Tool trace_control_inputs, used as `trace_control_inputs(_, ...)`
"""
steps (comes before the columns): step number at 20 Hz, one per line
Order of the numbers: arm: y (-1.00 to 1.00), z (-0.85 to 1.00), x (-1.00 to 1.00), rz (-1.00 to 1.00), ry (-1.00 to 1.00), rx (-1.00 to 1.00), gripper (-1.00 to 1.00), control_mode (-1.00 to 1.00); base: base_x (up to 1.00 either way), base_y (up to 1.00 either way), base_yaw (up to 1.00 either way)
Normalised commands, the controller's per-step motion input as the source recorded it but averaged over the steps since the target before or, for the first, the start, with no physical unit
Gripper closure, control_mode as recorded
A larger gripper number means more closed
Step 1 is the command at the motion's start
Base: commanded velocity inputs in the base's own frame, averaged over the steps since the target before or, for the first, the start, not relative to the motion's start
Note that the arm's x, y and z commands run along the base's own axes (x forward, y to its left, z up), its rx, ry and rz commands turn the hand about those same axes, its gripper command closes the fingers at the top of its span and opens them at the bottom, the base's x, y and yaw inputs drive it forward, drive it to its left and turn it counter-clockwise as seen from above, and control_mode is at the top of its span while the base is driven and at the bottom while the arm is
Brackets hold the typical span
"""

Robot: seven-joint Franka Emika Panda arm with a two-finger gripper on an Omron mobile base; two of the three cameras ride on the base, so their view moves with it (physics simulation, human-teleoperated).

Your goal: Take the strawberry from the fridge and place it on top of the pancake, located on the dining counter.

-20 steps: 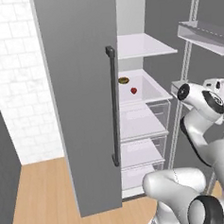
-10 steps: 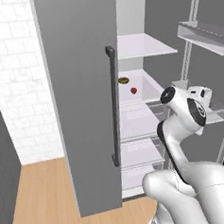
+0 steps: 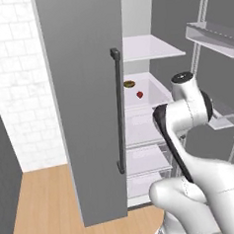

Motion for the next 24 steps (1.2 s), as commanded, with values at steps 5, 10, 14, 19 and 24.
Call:
trace_control_inputs(5,0.24,-0.1,0.13,-0.5,-0.35,0.66,-1.0,-1.0,0.0,0.0,0.0)
trace_control_inputs(10,0.63,-0.26,-0.33,-0.42,-0.33,0.19,-1.0,-1.0,0.0,0.0,0.0)
trace_control_inputs(14,0.58,0.0,-0.21,-0.13,0.03,-0.09,-1.0,-1.0,0.0,0.0,0.0)
trace_control_inputs(19,0.02,-0.26,-0.01,0.06,0.15,-0.04,-1.0,-1.0,0.0,0.0,0.0)
trace_control_inputs(24,-0.15,-0.17,-0.02,0.18,0.06,0.05,-1.0,-1.0,0.0,0.0,0.0)
